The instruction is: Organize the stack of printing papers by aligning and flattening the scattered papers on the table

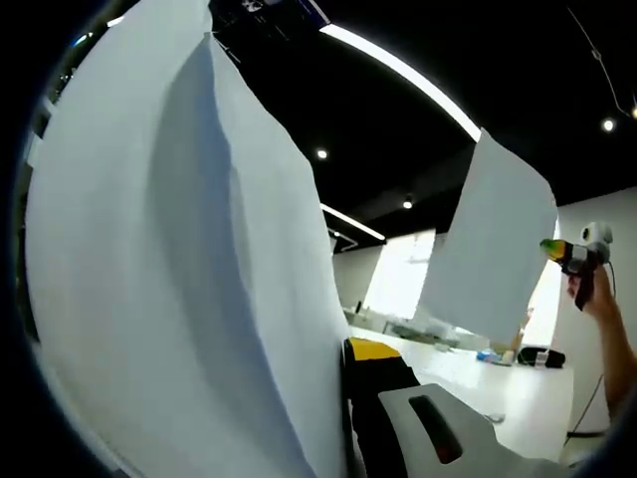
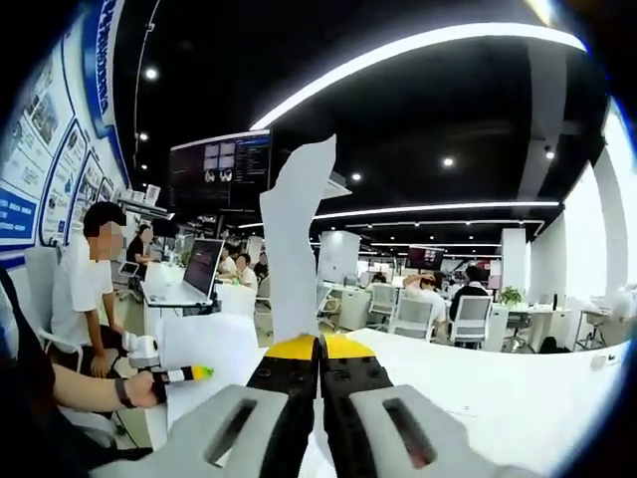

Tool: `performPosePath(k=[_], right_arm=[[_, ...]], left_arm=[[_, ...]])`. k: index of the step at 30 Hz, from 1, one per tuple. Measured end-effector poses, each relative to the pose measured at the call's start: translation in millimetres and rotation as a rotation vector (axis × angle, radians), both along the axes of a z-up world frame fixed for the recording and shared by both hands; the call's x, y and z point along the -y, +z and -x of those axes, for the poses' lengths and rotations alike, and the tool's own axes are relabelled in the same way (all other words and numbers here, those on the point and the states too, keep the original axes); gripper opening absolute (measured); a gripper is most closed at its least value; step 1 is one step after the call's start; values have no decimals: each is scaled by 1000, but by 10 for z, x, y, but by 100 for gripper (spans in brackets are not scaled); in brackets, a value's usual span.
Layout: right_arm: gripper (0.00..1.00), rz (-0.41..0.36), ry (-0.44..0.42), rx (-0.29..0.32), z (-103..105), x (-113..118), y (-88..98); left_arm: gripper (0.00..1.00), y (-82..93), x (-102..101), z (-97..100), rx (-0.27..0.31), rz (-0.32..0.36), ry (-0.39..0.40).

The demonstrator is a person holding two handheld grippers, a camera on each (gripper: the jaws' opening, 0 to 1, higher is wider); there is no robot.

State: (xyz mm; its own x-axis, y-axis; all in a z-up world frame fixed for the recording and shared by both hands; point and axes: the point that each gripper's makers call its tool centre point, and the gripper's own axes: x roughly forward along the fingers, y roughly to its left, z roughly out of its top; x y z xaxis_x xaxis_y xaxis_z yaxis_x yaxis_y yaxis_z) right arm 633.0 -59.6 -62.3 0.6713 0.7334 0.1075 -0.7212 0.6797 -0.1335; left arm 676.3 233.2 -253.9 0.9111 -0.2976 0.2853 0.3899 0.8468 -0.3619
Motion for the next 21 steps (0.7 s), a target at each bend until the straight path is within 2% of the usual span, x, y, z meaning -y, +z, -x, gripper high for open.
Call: performPosePath(k=[12,21], right_arm=[[0,52,62,-50,35,-121,-48],[0,23,166,-109,123,-215,-15]], left_arm=[[7,-4,4,-1,1,0,0],[7,-3,4,-1,1,1,1]])
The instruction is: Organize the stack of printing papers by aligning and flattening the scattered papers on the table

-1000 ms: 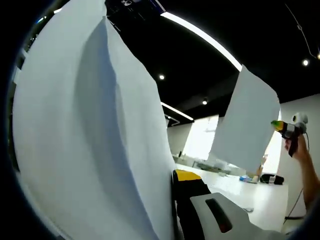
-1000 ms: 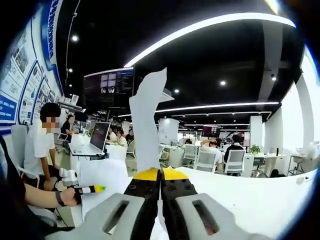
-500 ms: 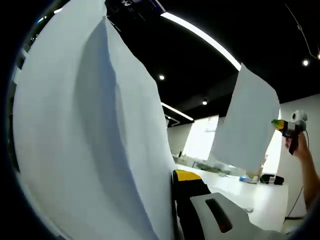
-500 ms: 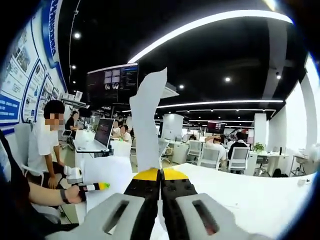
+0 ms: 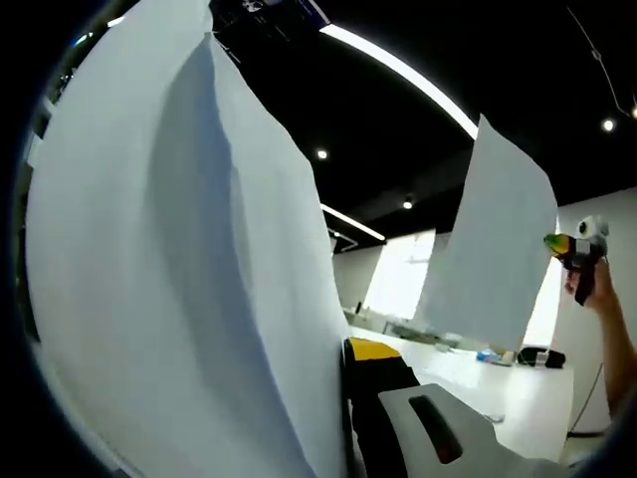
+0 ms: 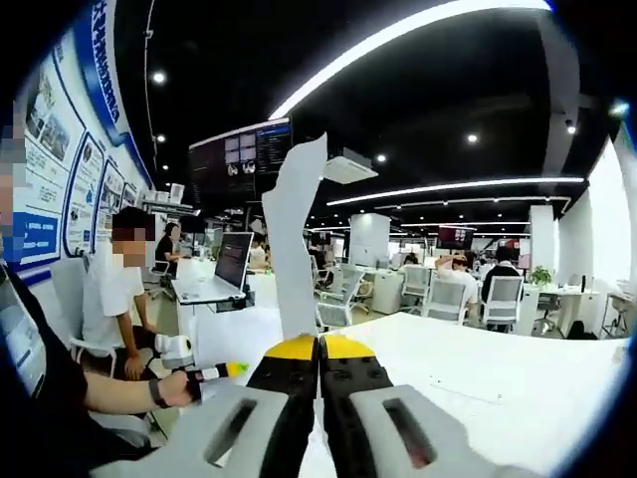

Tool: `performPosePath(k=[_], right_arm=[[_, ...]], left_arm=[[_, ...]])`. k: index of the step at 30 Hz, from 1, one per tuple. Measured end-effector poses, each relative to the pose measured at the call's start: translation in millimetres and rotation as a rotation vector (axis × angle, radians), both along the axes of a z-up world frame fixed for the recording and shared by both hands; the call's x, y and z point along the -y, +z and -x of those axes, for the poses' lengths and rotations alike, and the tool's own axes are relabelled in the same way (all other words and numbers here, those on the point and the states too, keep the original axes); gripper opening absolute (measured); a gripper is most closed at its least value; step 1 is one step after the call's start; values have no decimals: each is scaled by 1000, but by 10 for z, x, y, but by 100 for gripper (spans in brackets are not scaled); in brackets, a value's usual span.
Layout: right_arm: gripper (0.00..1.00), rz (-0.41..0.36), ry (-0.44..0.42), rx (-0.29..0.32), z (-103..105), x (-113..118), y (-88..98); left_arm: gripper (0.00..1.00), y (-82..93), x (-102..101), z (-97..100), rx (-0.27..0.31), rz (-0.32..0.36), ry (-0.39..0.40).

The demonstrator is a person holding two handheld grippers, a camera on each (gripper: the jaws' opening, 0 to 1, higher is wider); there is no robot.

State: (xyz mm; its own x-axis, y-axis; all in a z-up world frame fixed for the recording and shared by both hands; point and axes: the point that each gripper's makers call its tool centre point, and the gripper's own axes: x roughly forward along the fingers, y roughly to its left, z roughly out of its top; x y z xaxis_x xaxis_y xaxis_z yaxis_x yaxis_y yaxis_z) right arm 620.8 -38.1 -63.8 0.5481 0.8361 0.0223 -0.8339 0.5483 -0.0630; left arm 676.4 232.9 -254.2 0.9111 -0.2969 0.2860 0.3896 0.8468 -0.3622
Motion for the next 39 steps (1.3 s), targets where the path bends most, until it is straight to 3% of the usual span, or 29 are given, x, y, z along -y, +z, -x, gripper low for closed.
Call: performPosePath(k=[28,35,39], right_arm=[[0,110,167,-100,96,-385,-137],[0,156,180,-109,47,-461,-228],[0,196,178,-82,-2,-512,-282]], left_arm=[[7,3,2,3,-1,-4,0],[7,5,6,8,0,-3,0],[7,4,7,7,0,-3,0]])
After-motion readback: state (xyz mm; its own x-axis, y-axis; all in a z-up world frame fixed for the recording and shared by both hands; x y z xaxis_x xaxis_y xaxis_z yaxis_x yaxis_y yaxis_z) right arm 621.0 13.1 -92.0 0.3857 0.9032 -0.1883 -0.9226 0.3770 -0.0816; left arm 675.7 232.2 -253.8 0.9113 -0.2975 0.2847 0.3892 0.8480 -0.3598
